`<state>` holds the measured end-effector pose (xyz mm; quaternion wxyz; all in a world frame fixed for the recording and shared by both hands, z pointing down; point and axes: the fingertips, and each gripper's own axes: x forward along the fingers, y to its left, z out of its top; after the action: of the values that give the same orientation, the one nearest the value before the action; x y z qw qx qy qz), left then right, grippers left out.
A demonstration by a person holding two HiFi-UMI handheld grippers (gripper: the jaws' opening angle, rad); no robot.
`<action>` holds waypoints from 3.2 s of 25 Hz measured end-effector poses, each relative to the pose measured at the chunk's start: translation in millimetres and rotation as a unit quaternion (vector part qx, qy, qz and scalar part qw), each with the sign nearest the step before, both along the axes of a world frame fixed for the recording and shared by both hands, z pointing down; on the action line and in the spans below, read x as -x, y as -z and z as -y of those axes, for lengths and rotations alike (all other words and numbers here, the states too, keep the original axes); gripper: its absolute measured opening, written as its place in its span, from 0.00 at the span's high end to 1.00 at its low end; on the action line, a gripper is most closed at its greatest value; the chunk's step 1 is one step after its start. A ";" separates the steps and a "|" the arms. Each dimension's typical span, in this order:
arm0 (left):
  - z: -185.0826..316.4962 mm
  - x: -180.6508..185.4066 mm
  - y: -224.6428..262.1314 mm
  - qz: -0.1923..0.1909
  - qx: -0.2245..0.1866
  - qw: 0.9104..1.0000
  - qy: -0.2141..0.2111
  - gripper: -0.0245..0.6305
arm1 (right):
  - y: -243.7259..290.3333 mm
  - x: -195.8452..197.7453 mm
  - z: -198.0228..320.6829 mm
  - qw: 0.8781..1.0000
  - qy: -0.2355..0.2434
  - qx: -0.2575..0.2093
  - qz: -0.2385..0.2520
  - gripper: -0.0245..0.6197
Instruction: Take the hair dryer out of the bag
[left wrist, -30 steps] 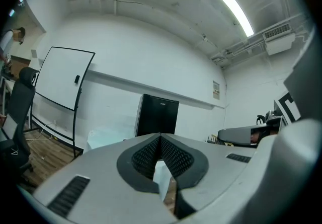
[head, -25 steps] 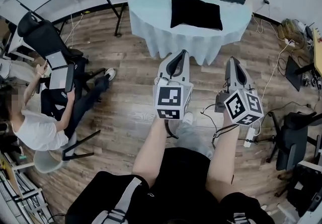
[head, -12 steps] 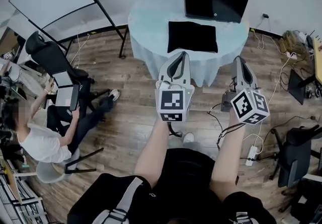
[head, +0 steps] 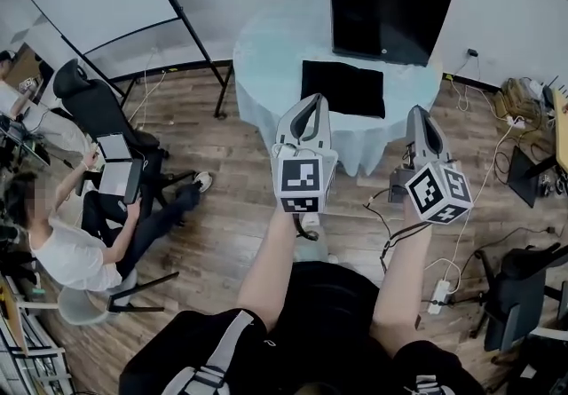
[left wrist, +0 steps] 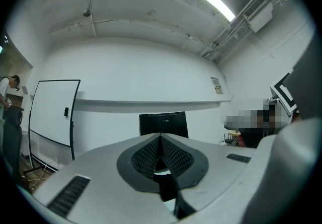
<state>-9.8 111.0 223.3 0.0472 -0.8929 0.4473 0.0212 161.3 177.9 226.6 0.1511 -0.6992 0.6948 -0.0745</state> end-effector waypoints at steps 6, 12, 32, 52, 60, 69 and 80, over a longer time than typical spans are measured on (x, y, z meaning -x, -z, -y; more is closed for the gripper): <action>31.3 -30.4 -12.2 0.017 0.004 1.000 -0.016 0.94 | -1.2 -38.7 17.5 1.000 -0.026 -0.005 0.012 0.95; 76.0 -60.0 -29.4 0.041 0.022 0.998 -0.036 0.94 | -15.3 -60.2 53.3 0.999 -0.039 0.008 0.028 0.95; 145.6 -148.5 -196.7 0.264 0.082 0.949 -0.152 0.67 | -165.6 -97.3 154.8 0.980 -0.046 0.161 0.111 0.95; 199.2 -201.3 -320.8 0.345 0.198 0.899 -0.183 0.48 | -243.2 -140.3 189.7 0.955 -0.099 0.245 0.135 0.95; 216.9 -213.4 -340.9 0.390 0.179 0.887 -0.169 0.51 | -253.0 -154.5 199.0 0.950 -0.115 0.254 0.141 0.95; 216.0 -214.2 -331.2 0.378 0.180 0.889 -0.186 0.74 | -248.9 -158.8 204.2 0.951 -0.118 0.250 0.140 0.95; 236.3 -201.9 -303.0 0.312 0.182 0.919 -0.159 0.91 | -246.0 -140.7 229.3 0.953 -0.080 0.267 0.122 0.95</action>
<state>192.1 -125.2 526.3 0.0175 -0.9068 0.2577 -0.3331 301.9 -51.4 472.6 0.0480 -0.7527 0.5677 -0.3300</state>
